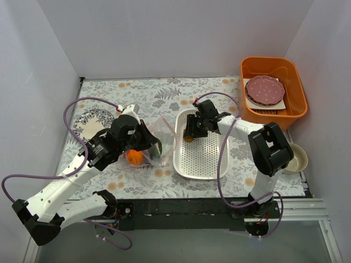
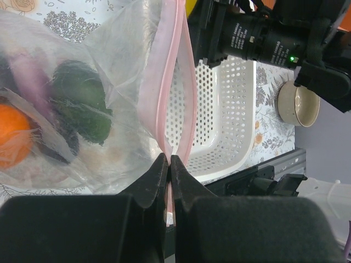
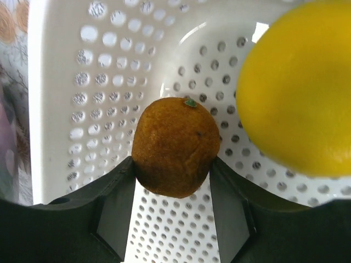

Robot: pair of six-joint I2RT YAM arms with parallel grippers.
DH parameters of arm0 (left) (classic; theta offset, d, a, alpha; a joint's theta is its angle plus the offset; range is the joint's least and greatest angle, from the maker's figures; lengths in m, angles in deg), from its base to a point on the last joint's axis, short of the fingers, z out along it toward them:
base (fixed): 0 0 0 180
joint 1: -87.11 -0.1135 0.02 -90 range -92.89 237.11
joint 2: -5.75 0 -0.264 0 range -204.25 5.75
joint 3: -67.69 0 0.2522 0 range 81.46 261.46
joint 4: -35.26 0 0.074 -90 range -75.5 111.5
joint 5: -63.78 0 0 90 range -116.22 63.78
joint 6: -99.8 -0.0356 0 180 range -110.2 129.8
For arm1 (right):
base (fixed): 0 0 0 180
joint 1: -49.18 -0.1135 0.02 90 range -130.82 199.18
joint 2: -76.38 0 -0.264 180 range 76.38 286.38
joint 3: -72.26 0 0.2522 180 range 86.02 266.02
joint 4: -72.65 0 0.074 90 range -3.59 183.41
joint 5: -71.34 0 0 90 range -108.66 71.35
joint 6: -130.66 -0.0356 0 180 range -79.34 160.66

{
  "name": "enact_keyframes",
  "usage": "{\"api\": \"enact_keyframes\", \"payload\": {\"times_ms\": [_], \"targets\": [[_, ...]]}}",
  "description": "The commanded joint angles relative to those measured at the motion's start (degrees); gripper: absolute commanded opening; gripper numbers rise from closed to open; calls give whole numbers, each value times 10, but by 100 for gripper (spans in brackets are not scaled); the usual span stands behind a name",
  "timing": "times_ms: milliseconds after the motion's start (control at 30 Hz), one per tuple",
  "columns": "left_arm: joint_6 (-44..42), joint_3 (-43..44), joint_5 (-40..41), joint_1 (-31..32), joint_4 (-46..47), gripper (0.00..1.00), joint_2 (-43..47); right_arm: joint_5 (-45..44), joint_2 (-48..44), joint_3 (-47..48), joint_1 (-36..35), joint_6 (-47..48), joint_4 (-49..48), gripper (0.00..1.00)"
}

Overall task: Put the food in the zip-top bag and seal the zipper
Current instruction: Pick up the fake fruit from the bin.

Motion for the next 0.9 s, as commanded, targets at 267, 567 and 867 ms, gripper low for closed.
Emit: {"api": "enact_keyframes", "payload": {"times_ms": [267, 567, 867], "targets": [[4, -9, 0, 0, 8, 0, 15, -68, -141, -96, -10, 109, 132, 59], [5, -6, -9, 0, 15, 0, 6, -60, -149, -108, -10, 119, 134, 69], [3, -18, -10, 0, 11, 0, 6, -58, -119, -83, -10, 114, 122, 72]]}}
